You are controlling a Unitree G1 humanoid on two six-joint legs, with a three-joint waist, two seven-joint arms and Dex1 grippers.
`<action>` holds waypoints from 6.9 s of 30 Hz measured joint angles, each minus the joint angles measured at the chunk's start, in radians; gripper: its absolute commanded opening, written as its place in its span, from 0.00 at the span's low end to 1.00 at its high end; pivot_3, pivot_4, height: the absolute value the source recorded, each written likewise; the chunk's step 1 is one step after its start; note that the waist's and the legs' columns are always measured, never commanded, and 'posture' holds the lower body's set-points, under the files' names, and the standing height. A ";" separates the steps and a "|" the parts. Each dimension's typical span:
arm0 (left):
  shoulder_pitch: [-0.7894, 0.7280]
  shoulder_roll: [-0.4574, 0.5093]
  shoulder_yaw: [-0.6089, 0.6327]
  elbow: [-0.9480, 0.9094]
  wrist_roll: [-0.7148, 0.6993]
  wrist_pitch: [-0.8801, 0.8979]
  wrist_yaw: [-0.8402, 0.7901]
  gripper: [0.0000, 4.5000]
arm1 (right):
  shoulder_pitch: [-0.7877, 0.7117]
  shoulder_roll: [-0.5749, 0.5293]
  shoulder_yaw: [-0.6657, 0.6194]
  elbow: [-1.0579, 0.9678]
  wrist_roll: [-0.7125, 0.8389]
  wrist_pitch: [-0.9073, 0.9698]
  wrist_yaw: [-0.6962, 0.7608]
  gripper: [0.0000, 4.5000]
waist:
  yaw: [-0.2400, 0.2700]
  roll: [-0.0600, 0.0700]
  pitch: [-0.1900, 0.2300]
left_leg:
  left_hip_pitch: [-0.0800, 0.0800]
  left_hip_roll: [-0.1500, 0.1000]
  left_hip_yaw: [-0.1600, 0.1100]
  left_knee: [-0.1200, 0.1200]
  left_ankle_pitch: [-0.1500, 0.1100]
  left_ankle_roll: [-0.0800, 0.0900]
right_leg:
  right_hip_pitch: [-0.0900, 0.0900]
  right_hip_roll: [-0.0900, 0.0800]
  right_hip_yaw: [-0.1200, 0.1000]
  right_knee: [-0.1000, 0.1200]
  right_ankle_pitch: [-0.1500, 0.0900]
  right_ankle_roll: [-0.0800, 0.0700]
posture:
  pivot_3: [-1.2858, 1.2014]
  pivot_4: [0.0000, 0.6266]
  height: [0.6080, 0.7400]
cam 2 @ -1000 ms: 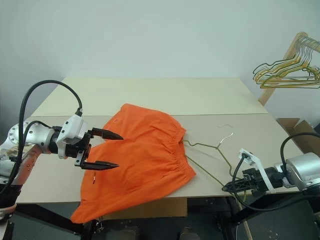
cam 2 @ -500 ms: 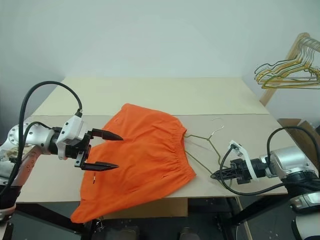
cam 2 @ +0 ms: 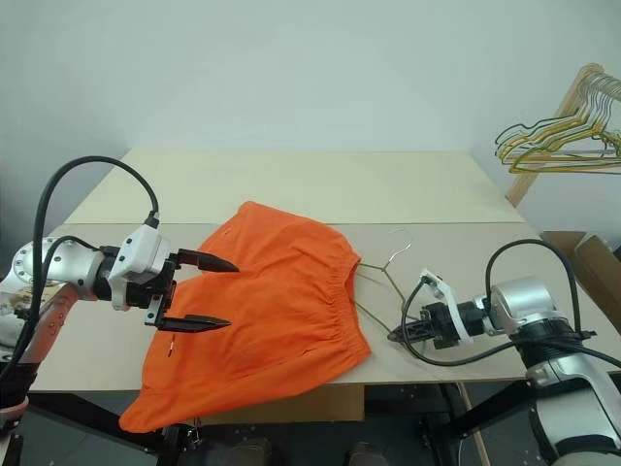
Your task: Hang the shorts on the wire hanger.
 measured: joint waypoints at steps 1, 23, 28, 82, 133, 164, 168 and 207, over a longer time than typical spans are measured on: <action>0.000 0.000 0.000 0.000 0.000 0.000 0.000 0.99 | 0.001 0.009 -0.012 0.002 0.007 0.011 -0.010 0.00 | 0.001 0.000 0.000 | 0.000 0.000 0.000 0.000 0.000 0.000 | 0.000 0.000 0.000 0.000 0.000 0.000 | 0.58 0.00 1.00; -0.025 -0.006 -0.008 0.010 0.000 -0.003 -0.009 0.99 | 0.062 0.105 -0.283 -0.272 0.009 -0.077 -0.275 0.00 | -0.011 0.000 0.000 | 0.000 0.001 0.000 -0.001 0.000 0.000 | -0.001 0.001 0.000 0.000 0.000 0.000 | 0.56 0.00 1.00; -0.063 -0.014 -0.027 0.049 0.005 -0.024 -0.030 0.99 | 0.074 0.154 -0.281 -0.429 -0.004 -0.159 -0.362 0.00 | -0.010 0.000 0.000 | -0.001 0.001 0.000 -0.001 0.000 0.000 | -0.001 0.000 0.000 0.000 0.000 0.000 | 0.55 0.00 1.00; -0.884 -0.239 -0.531 1.240 0.429 -0.795 -0.246 0.00 | -0.054 -0.006 0.069 -0.685 -0.350 -0.512 -0.212 0.00 | -0.059 0.000 0.000 | -0.010 0.000 -0.001 0.006 -0.001 0.002 | -0.007 0.000 -0.001 0.001 0.000 0.001 | 0.53 0.00 1.00; -0.807 -0.211 -0.506 1.140 0.278 -0.568 -0.247 0.00 | 0.455 0.443 -0.311 -0.620 -0.071 -0.466 -0.571 0.99 | -0.089 -0.001 -0.001 | -0.008 0.000 -0.004 0.008 -0.002 0.003 | -0.003 0.001 -0.002 0.001 0.000 0.002 | 0.52 0.00 1.00; -0.690 -0.039 -0.588 0.964 0.133 -0.572 -0.247 0.00 | 0.422 0.207 -0.368 -0.547 0.129 -0.453 -0.381 0.01 | -0.085 -0.001 -0.001 | -0.007 0.000 -0.003 0.008 -0.002 0.004 | -0.002 0.000 -0.001 0.002 0.000 0.002 | 0.52 0.00 1.00; -0.673 -0.031 -0.592 0.941 0.095 -0.569 -0.246 0.00 | 0.394 0.163 -0.368 -0.503 0.134 -0.454 -0.344 0.01 | -0.083 -0.001 -0.001 | -0.007 0.000 -0.003 0.008 -0.002 0.003 | -0.002 0.000 -0.002 0.001 0.000 0.002 | 0.52 0.00 1.00; -0.585 -0.196 -0.395 1.033 0.417 -0.506 -0.247 0.00 | 0.320 -0.059 -0.251 -0.661 0.044 -0.508 -0.174 0.91 | -0.083 -0.001 -0.001 | -0.008 0.000 -0.003 0.009 -0.002 0.004 | -0.003 0.000 -0.002 0.001 0.000 0.002 | 0.51 0.00 1.00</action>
